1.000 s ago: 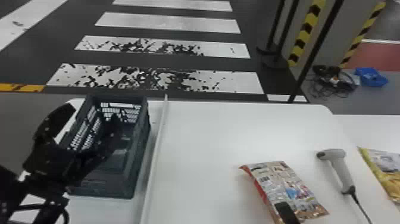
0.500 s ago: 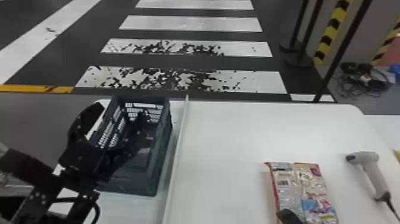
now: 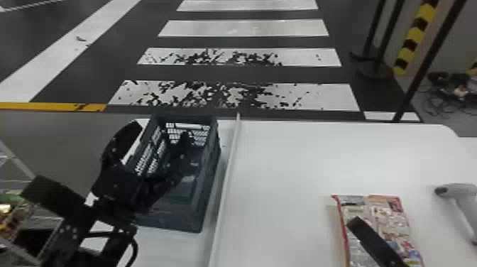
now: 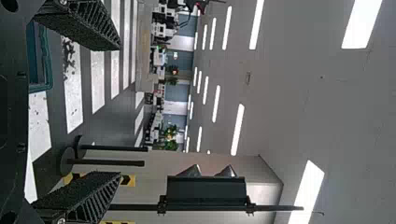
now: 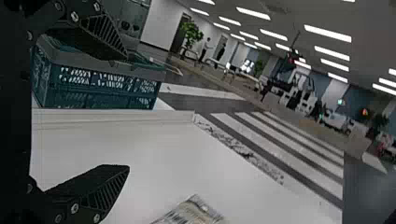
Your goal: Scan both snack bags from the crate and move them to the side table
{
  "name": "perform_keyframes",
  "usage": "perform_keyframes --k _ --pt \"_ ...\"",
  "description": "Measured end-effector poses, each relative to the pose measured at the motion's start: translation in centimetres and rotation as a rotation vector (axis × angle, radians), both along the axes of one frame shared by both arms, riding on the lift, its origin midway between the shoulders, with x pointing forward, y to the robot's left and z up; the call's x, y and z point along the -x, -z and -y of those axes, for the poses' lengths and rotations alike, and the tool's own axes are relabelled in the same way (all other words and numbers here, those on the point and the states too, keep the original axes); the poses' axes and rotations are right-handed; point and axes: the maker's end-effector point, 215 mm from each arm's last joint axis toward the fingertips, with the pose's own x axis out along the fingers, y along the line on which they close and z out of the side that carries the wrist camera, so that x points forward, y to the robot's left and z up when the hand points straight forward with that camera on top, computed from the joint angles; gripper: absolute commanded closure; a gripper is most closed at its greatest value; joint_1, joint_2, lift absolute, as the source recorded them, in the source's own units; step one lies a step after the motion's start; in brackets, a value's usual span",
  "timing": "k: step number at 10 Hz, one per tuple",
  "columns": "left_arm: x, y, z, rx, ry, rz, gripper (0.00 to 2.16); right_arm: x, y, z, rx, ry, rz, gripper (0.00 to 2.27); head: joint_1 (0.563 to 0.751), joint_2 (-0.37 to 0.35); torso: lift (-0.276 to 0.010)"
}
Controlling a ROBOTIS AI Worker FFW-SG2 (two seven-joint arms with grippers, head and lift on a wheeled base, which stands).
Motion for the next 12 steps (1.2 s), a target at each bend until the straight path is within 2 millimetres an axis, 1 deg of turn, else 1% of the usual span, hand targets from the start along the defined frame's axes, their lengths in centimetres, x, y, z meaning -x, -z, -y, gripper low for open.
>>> perform_keyframes --k 1,2,3,4,5,6,7,10,12 --pt "0.1 0.1 0.0 0.0 0.0 -0.002 0.03 -1.3 -0.2 1.5 0.139 -0.037 0.067 2.25 0.695 0.033 -0.095" --pt "0.1 0.1 0.0 0.0 0.0 -0.003 0.03 -2.5 0.4 3.7 0.298 -0.032 0.099 2.25 0.695 0.015 -0.095" --pt "0.3 0.1 0.0 -0.001 0.001 -0.003 0.03 -3.3 1.3 5.8 0.46 -0.031 0.128 2.25 0.695 -0.021 -0.095" --pt "0.4 0.0 0.0 -0.001 0.0 -0.002 0.03 -3.7 2.8 7.1 0.585 -0.053 0.14 2.25 0.695 -0.045 -0.095" --pt "0.5 -0.2 0.0 -0.002 0.0 0.001 0.03 -4.0 4.6 7.9 0.69 -0.075 0.153 2.25 0.695 -0.059 -0.095" --pt "0.6 -0.2 0.0 -0.003 -0.001 0.001 0.03 -4.1 6.0 8.1 0.757 -0.093 0.169 2.25 0.695 -0.063 -0.095" --pt "0.7 -0.1 0.0 -0.004 -0.003 0.0 0.03 -4.1 6.9 7.9 0.794 -0.107 0.189 2.25 0.695 -0.062 -0.095" --pt "0.8 0.3 -0.1 -0.006 -0.011 -0.005 0.03 -4.7 8.0 6.7 0.835 -0.127 0.228 2.25 0.695 -0.043 -0.095" --pt "0.8 0.4 0.0 -0.008 -0.012 -0.007 0.03 -5.8 9.7 6.3 0.849 -0.131 0.226 2.25 0.695 -0.039 -0.095"
